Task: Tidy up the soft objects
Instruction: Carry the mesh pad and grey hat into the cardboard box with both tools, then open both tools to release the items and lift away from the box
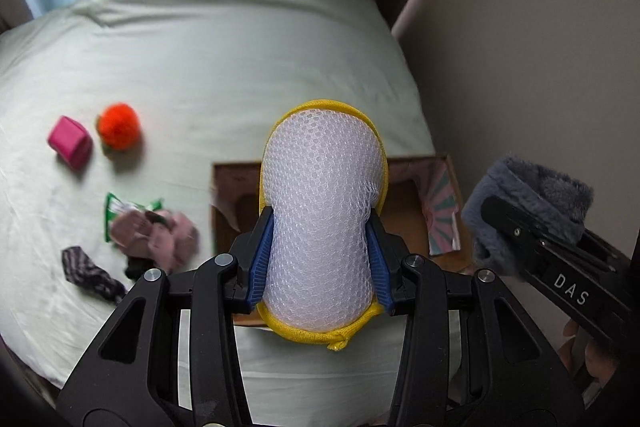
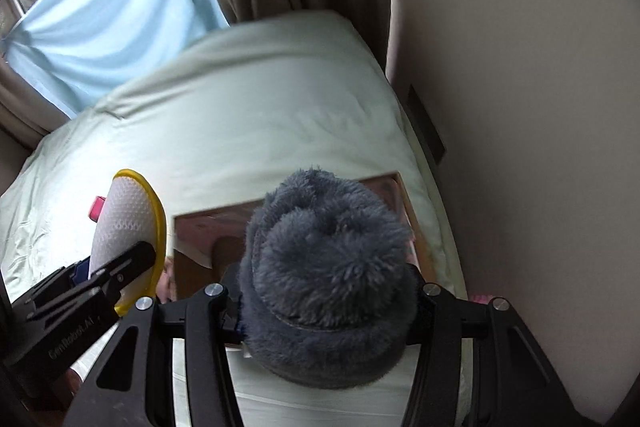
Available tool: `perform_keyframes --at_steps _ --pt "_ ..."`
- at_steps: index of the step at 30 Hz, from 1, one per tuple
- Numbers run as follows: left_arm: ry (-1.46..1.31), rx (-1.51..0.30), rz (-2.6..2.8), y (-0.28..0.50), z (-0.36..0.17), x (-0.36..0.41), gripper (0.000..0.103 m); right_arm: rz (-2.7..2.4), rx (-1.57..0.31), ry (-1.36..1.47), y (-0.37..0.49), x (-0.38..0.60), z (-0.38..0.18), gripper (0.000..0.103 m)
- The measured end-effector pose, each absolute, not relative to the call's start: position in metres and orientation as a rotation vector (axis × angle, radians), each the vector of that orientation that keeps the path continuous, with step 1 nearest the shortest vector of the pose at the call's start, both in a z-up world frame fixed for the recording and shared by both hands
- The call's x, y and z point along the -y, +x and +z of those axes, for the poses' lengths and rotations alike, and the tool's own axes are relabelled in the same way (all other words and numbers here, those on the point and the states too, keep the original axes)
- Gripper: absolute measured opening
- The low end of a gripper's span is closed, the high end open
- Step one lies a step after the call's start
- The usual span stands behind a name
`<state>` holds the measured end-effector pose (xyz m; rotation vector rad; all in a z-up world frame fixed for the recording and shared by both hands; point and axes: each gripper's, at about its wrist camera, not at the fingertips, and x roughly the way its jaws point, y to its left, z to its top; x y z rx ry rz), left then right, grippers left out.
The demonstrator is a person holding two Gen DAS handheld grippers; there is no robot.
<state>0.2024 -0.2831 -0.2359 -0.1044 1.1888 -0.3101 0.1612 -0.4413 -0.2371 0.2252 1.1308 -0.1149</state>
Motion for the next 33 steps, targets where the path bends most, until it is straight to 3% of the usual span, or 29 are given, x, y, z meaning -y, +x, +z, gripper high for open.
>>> perform_keyframes --at_steps 12,22,24,25,26,28,33 --pt "-0.032 -1.487 -0.247 0.229 -0.356 0.324 0.039 -0.075 -1.384 0.273 0.204 0.476 -0.335 0.049" --pt "0.018 -1.571 -0.254 0.221 -0.389 0.328 0.040 -0.035 -1.483 0.328 0.212 0.477 -0.380 0.054" --pt "-0.009 -1.528 -0.309 0.222 -0.377 0.331 0.057 -0.035 -1.474 0.346 0.212 0.480 -0.380 0.062" --pt "-0.009 -1.499 -0.329 0.221 -0.370 0.335 0.083 -0.035 -1.465 0.353 0.213 0.481 -0.381 0.072" --pt "0.009 -1.473 -0.335 0.219 -0.364 0.337 0.102 -0.035 -1.453 0.360 0.214 0.483 -0.381 0.090" --pt "0.037 -1.447 -0.354 0.217 -0.356 0.340 0.103 -0.040 -1.408 0.374 0.213 0.488 -0.379 0.103" --pt "0.065 -1.462 -0.379 0.210 -0.352 0.340 0.103 -0.064 -1.358 0.405 0.206 0.497 -0.375 0.103"
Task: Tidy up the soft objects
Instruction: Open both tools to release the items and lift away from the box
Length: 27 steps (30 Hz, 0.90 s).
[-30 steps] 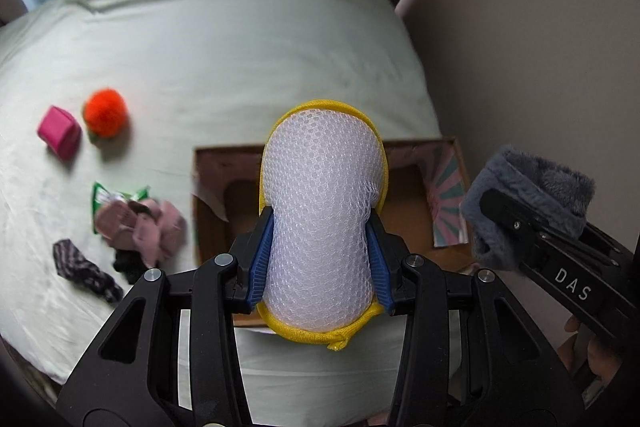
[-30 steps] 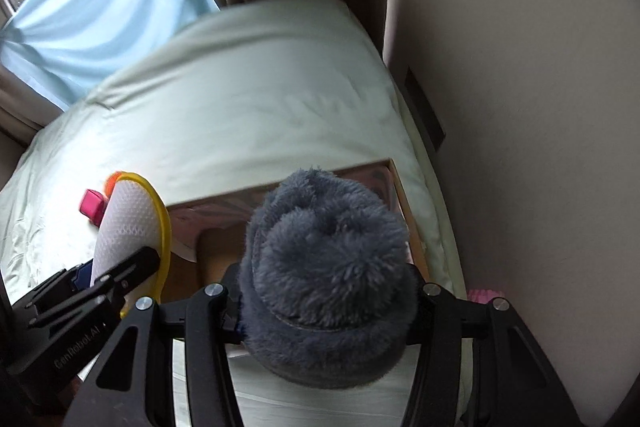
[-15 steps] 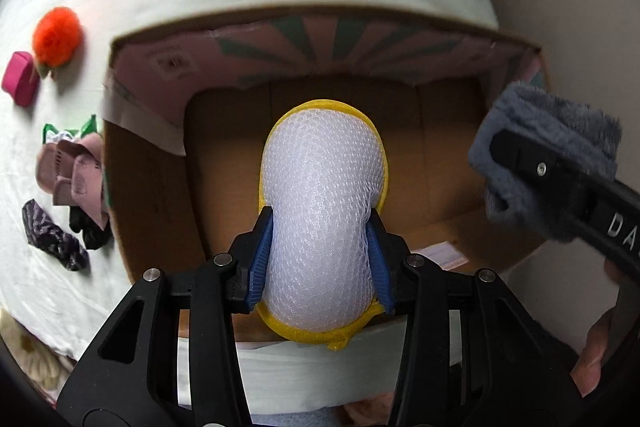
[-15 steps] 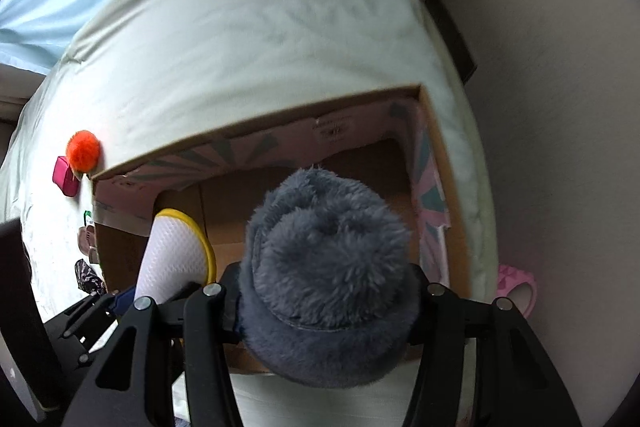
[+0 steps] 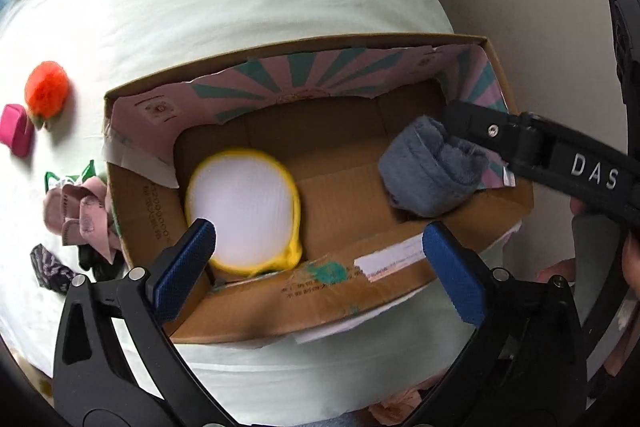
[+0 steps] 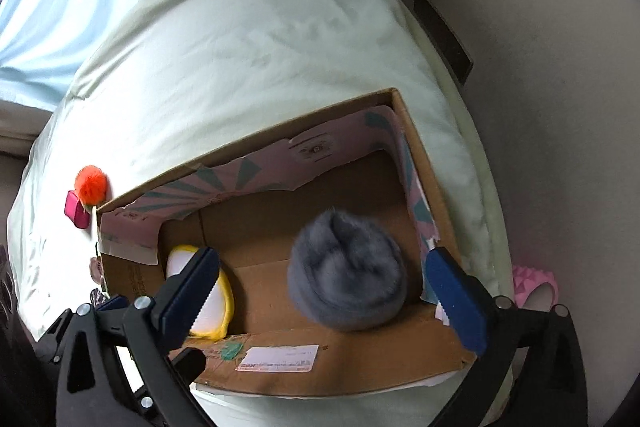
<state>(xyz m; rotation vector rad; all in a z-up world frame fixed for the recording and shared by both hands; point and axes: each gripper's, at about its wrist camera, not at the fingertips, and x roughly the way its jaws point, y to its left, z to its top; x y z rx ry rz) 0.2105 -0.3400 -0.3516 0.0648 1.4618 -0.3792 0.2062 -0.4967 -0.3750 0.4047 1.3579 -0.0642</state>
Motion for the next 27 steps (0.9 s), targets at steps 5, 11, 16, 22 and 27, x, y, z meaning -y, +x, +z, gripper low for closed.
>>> perform_keyframes --at_steps 5,11,16,22,27 --pt "0.044 -1.462 -0.388 0.205 -0.346 0.332 0.103 -0.071 -1.346 0.414 0.201 0.496 -0.368 0.103" --pt "0.042 -1.427 -0.401 0.201 -0.324 0.320 0.103 -0.069 -1.319 0.411 0.194 0.494 -0.346 0.103" --pt "0.033 -1.376 -0.397 0.199 -0.297 0.310 0.103 -0.058 -1.287 0.371 0.191 0.486 -0.320 0.103" --pt "0.021 -1.278 -0.395 0.188 -0.249 0.285 0.103 -0.036 -1.201 0.307 0.175 0.466 -0.264 0.103" --pt "0.007 -1.171 -0.376 0.171 -0.199 0.249 0.103 -0.014 -1.114 0.243 0.157 0.441 -0.210 0.103"
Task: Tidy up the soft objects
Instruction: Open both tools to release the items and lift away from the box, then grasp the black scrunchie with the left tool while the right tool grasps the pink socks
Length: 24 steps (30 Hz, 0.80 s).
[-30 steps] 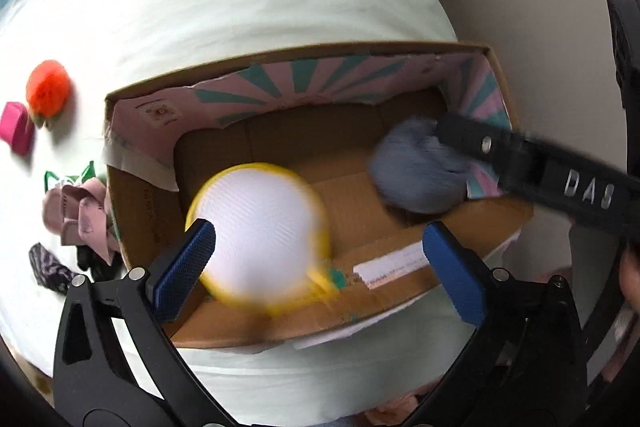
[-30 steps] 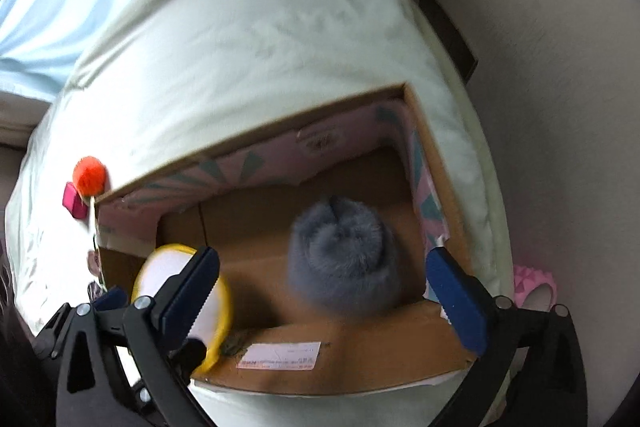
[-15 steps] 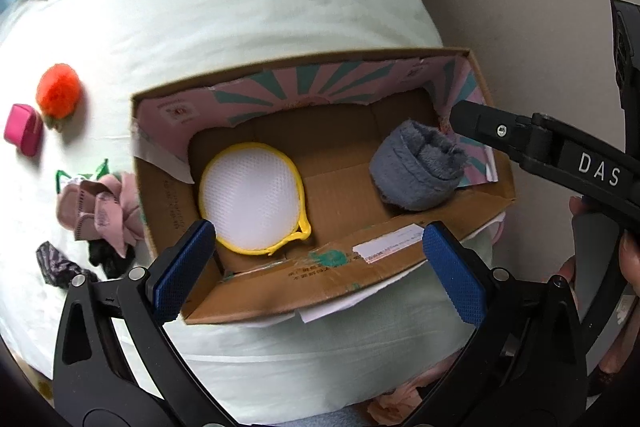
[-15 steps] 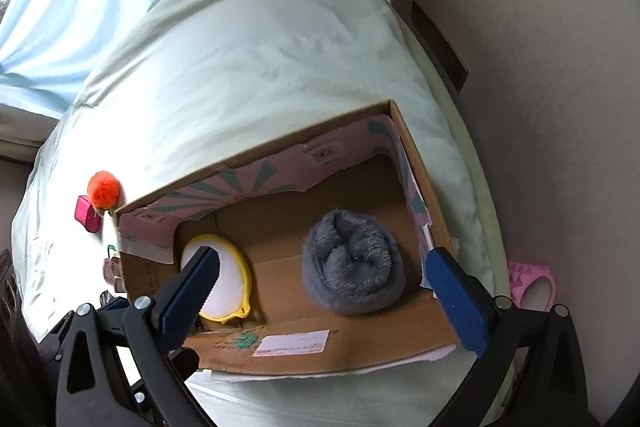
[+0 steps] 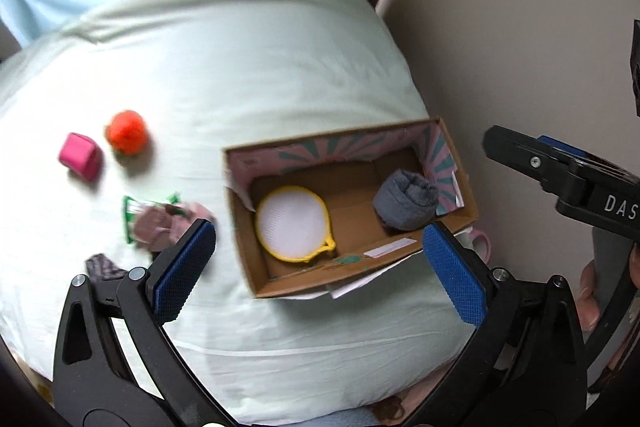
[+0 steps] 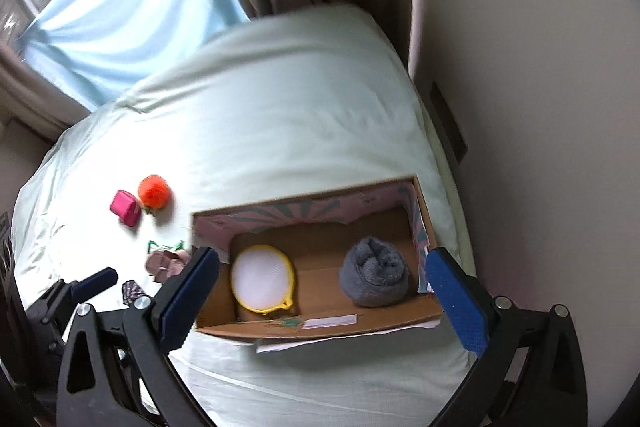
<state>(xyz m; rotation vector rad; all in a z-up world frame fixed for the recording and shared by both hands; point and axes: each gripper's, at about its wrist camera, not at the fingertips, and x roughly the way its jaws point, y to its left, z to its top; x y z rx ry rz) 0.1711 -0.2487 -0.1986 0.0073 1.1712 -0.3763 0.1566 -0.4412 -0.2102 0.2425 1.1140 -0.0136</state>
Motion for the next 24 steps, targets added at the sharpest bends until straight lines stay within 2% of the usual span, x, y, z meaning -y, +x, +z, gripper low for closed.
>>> perform_keyframes --at_steps 9,18,24 --pt "-0.037 -1.003 -0.297 0.131 -0.128 0.156 0.103 0.061 -0.984 0.145 0.117 0.369 -0.132 0.103" --pt "-0.052 -0.879 -0.208 0.077 -0.087 0.046 0.103 0.093 -0.855 0.115 0.065 0.290 -0.092 0.103" --pt "-0.071 -0.840 -0.182 0.051 -0.078 -0.021 0.103 0.108 -0.819 0.110 0.041 0.245 -0.086 0.103"
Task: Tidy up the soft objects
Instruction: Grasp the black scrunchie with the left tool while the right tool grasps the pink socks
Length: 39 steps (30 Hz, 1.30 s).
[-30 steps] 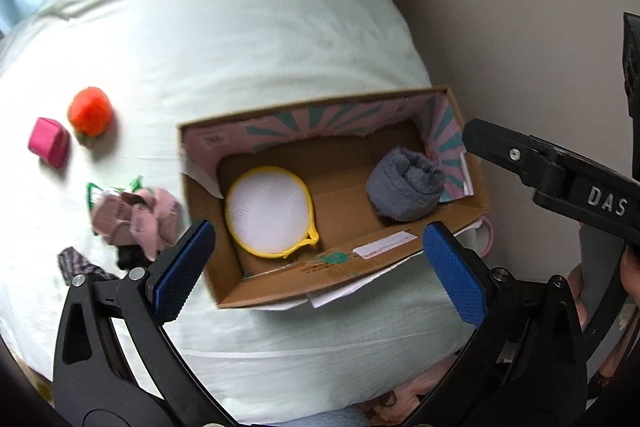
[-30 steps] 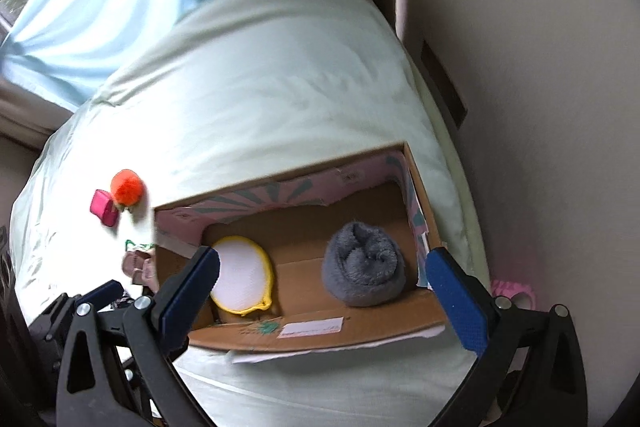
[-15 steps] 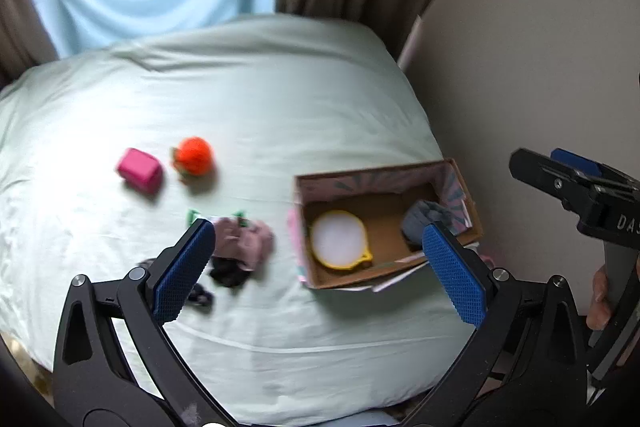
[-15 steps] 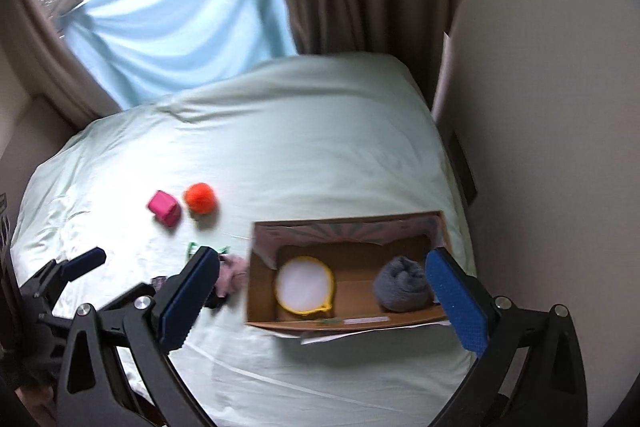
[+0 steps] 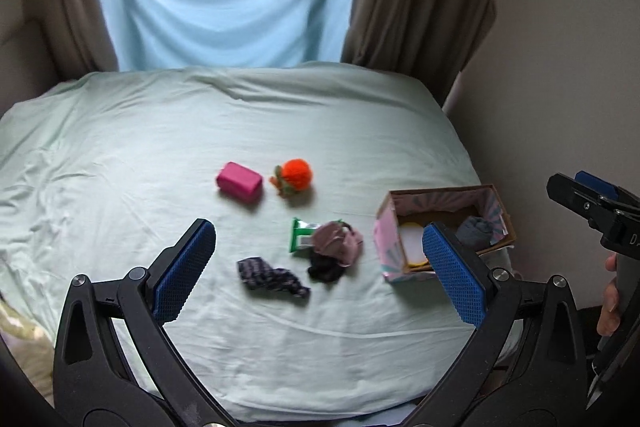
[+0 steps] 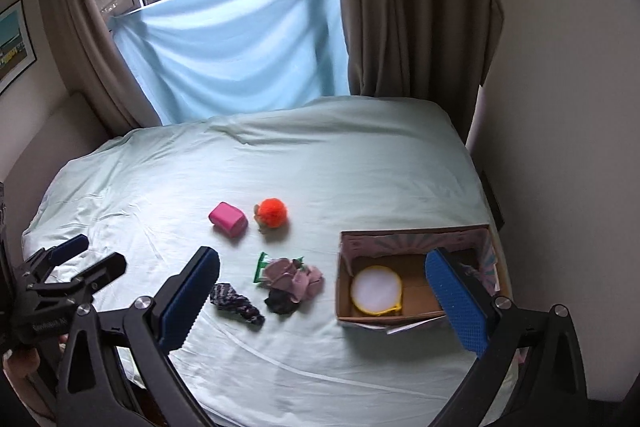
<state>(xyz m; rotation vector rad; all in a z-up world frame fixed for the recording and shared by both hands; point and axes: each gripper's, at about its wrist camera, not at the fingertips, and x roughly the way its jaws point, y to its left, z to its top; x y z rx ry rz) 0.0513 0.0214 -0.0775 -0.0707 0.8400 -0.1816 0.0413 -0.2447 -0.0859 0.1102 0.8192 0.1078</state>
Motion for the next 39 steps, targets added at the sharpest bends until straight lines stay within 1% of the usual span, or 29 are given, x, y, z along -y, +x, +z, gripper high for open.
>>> perform_keyframes --at_steps 9,17,24,31,36,39 --pt "-0.062 -0.847 -0.227 0.050 -0.096 -0.082 0.103 0.073 -0.794 0.164 0.033 0.190 -0.105 0.103" --pt "0.002 -0.862 -0.333 0.062 -0.144 -0.105 0.103 0.022 -0.757 0.220 0.034 0.149 -0.141 0.103" --pt "0.125 -0.925 -0.468 0.085 -0.219 -0.092 0.103 -0.022 -0.807 0.255 0.050 0.126 -0.205 0.103" --pt "0.219 -0.942 -0.563 0.109 -0.293 -0.071 0.103 -0.033 -0.857 0.293 0.076 0.123 -0.280 0.103" --pt "0.286 -0.973 -0.632 0.131 -0.361 -0.051 0.103 -0.018 -0.881 0.300 0.104 0.130 -0.341 0.103" --pt "0.342 -0.980 -0.645 0.141 -0.395 -0.042 0.103 -0.006 -0.888 0.296 0.118 0.127 -0.368 0.103"
